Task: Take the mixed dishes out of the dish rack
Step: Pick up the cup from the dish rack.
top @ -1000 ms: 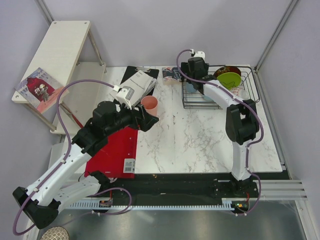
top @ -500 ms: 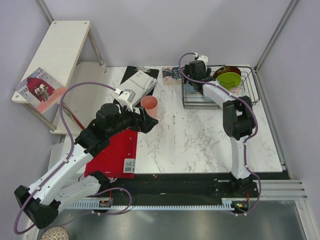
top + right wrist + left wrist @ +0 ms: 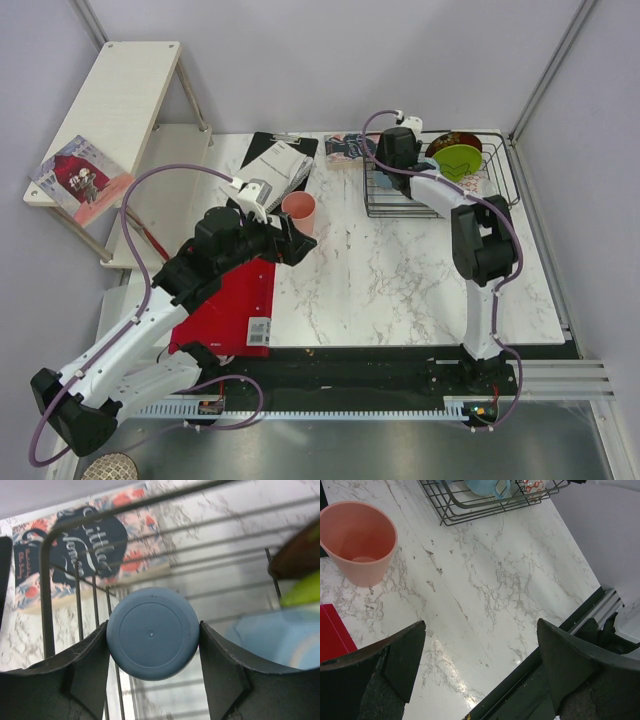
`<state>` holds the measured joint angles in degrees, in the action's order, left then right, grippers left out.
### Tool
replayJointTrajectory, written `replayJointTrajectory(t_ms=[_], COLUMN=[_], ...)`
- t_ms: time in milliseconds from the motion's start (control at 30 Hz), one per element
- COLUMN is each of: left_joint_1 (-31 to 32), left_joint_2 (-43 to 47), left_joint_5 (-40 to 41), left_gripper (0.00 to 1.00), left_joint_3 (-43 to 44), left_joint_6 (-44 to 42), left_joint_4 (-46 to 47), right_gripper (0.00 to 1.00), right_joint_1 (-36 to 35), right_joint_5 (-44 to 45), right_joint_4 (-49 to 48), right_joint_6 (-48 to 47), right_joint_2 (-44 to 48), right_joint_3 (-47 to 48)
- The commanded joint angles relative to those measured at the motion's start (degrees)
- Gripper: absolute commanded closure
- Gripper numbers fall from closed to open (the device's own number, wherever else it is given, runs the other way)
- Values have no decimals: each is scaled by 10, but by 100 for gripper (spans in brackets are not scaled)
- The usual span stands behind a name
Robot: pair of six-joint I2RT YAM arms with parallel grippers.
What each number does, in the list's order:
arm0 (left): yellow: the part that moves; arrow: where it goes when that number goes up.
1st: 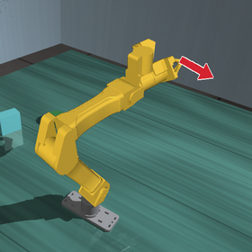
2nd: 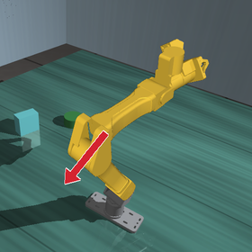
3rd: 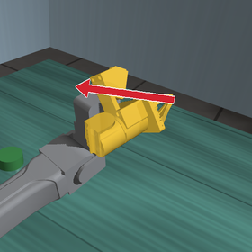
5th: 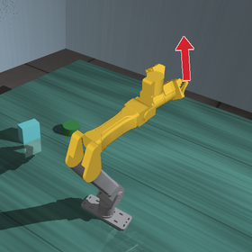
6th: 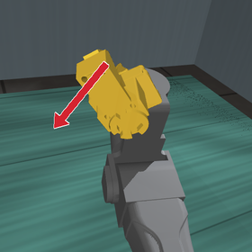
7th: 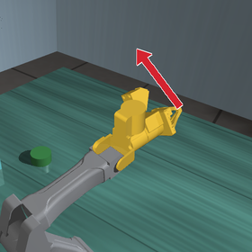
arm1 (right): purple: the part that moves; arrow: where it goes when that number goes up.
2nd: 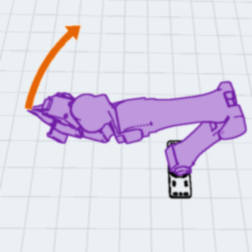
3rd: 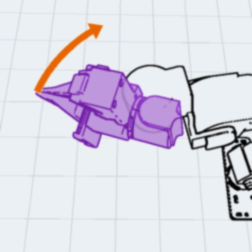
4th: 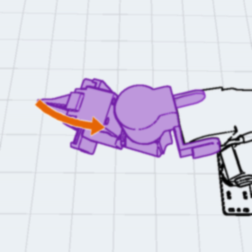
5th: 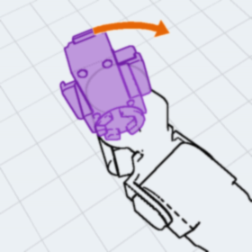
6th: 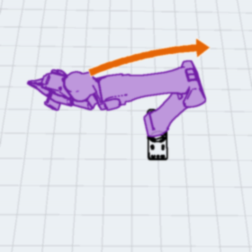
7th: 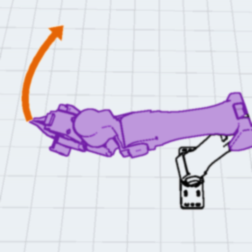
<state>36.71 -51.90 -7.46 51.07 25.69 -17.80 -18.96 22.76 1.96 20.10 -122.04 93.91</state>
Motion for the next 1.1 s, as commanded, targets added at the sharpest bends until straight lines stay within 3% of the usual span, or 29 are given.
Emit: replayJointTrajectory(t_ms=[0,67,200,400,600,633,733,833,1067], left_joint_1=[-1,-1,-1,-1,-2,-2,-3,-4,-3], left_joint_2=[12,9,11,29,85,94,112,93,23], left_joint_5=[17,23,25,47,29,8,-36,-85,-176], left_gripper=[2,2,3,3,0,0,1,1,7], left_joint_3=[-13,-14,-14,-34,-118,-133,-178,-192,-229], left_joint_6=[-6,-6,6,37,94,110,143,167,235], left_joint_4=[25,27,27,48,176,250,340,371,495], right_gripper=[100,100,100,100,100,100,100,100,100], right_joint_1=[-3,-24,-82,-96,-95,-94,-94,-96,-118], right_joint_5=[-4,-15,-25,-145,-270,-281,-307,-311,-309], right_joint_4=[-63,-130,-153,-237,-465,-502,-649,-721,-750], right_joint_6=[126,152,161,231,368,391,479,518,517], right_joint_2=[137,225,333,505,673,682,691,686,654], right_joint_3=[-94,-175,-246,-439,-662,-707,-782,-821,-840])
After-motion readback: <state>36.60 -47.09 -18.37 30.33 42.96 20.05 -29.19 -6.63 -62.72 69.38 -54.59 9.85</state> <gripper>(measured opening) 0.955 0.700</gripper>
